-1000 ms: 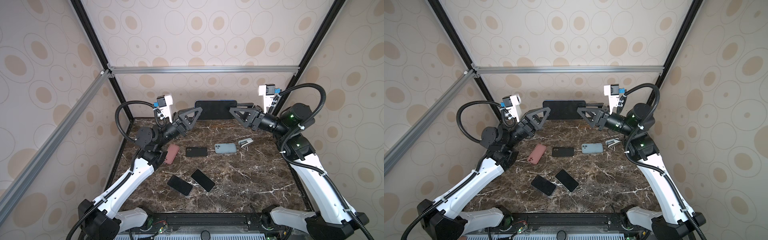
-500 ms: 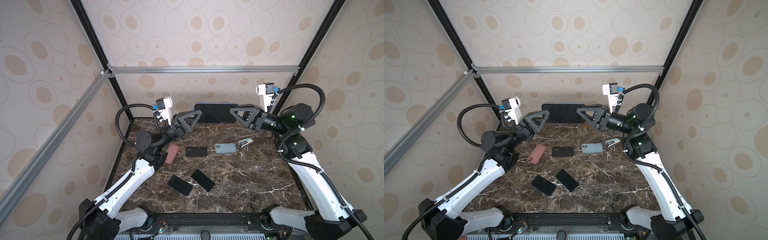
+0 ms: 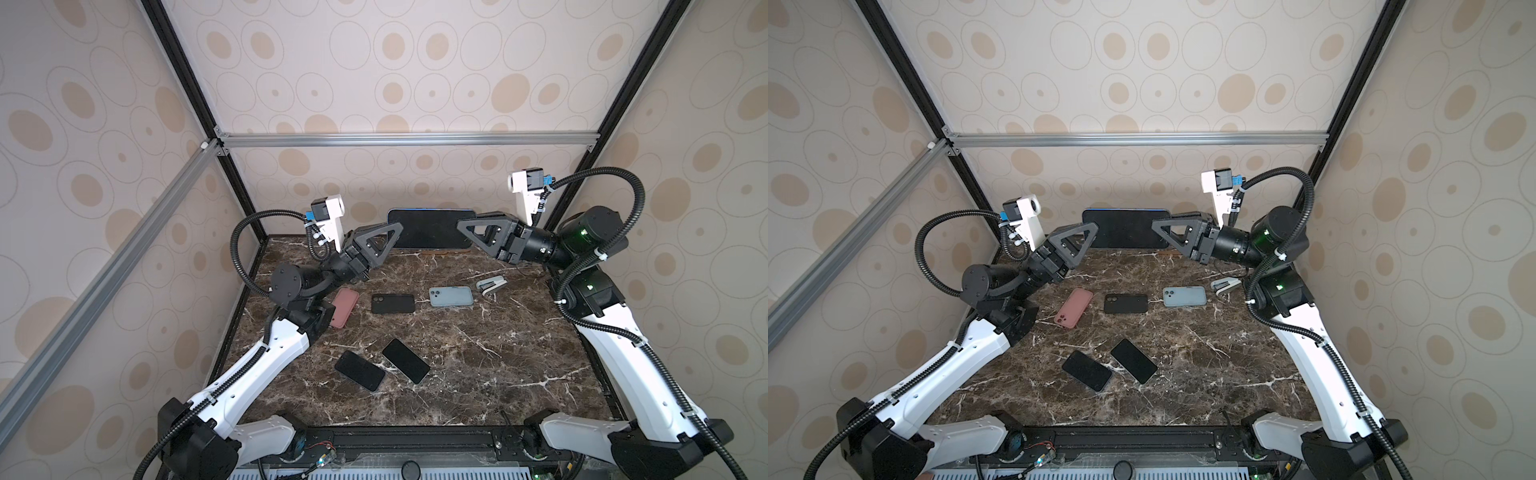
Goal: Put the phone into the phone case
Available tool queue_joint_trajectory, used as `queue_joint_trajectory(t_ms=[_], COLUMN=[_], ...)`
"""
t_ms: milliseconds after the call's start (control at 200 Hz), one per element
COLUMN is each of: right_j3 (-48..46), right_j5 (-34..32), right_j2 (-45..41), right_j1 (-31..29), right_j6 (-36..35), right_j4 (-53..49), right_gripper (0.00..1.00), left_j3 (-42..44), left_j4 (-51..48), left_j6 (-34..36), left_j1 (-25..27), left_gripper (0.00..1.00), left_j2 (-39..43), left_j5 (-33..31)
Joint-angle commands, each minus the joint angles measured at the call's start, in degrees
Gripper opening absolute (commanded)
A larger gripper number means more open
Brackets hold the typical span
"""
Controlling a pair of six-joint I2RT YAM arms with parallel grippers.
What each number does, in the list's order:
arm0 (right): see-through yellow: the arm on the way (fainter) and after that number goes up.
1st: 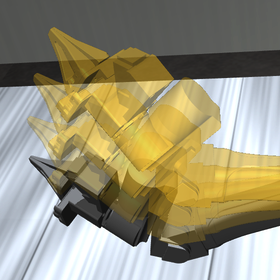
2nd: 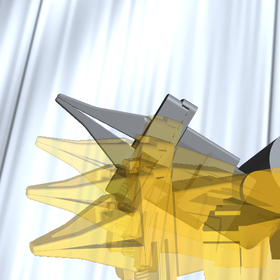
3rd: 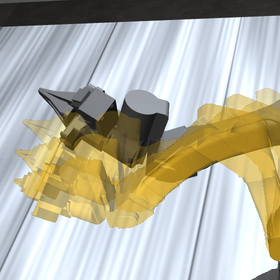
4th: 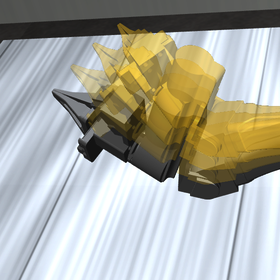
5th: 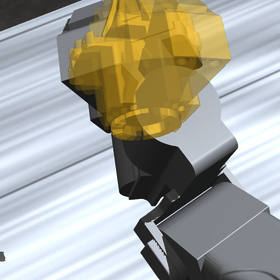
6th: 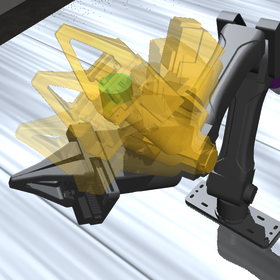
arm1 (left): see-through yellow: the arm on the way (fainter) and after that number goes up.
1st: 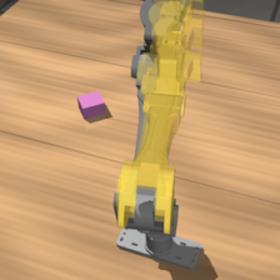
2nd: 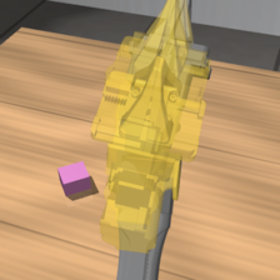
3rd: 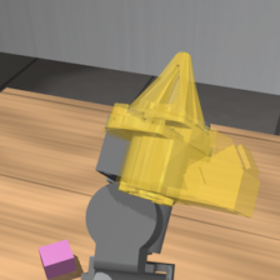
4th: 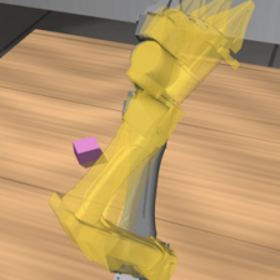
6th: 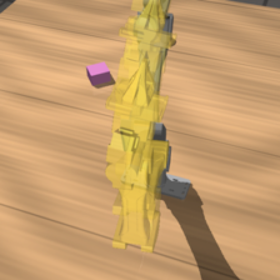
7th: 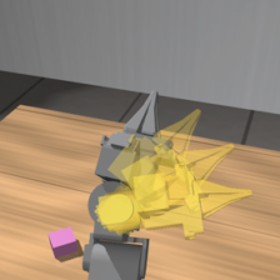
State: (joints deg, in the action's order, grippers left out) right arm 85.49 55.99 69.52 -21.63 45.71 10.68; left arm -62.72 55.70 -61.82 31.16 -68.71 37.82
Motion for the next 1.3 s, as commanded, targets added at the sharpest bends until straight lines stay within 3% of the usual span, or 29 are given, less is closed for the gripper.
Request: queue_joint_trajectory(t_ms=[0, 65, 200, 335, 545, 665, 790, 865, 1085, 1295], right_j3=[-0.38, -0.36, -0.31, -0.24, -0.08, 0.9, 3.75, 5.14, 9.77, 11.7], right_j5=[0.81, 0.82, 0.97, 1.0, 0.97, -1.14, -5.33, -8.15, -12.84, -23.83], right_j2=[-0.7, -0.7, -0.62, -0.28, -0.13, -0.69, -0.38, 0.08, 3.73, 6.48], right_j1=[-0.1, -0.14, -0.08, -0.21, -0.2, -0.17, -0.03, 0.91, 9.99, 16.36], right_j6=[-0.77, -1.21, -2.1, -2.47, -3.12, -7.66, -13.67, -14.98, -15.97, -25.48], right_j4=[0.34, -0.01, -0.99, -1.28, -1.45, -7.24, -17.18, -20.79, -30.8, -45.22], right_gripper=[0.18, 0.16, 0.22, 0.22, 0.0, 0.0, 0.0, 0.0, 0.0, 0.0], left_j3=[-0.91, -0.91, -1.31, -1.44, -1.36, -1.29, -2.68, -3.51, -7.17, -11.66], left_j4=[5.24, 5.47, 5.54, 6.34, 7.42, 3.8, -8.98, -16.89, -34.34, -49.33], left_j6=[-2.13, -2.38, -2.51, -3.09, -3.79, -0.06, 9.6, 15.37, 26.11, 30.06], left_j1=[-0.31, -0.32, -0.31, -0.31, -0.3, -0.31, -0.43, -0.37, -0.95, -0.7], left_gripper=[0.0, 0.0, 0.0, 0.0, 0.0, 0.0, 0.44, 0.56, 0.59, 0.59], left_j2=[0.51, 0.16, -0.48, -1.27, -2.22, -1.42, 1.01, 2.22, 0.9, -6.95], left_j5=[-0.12, -0.18, 0.23, 0.1, 0.24, -1.65, -7.78, -14.23, -29.39, -33.45])
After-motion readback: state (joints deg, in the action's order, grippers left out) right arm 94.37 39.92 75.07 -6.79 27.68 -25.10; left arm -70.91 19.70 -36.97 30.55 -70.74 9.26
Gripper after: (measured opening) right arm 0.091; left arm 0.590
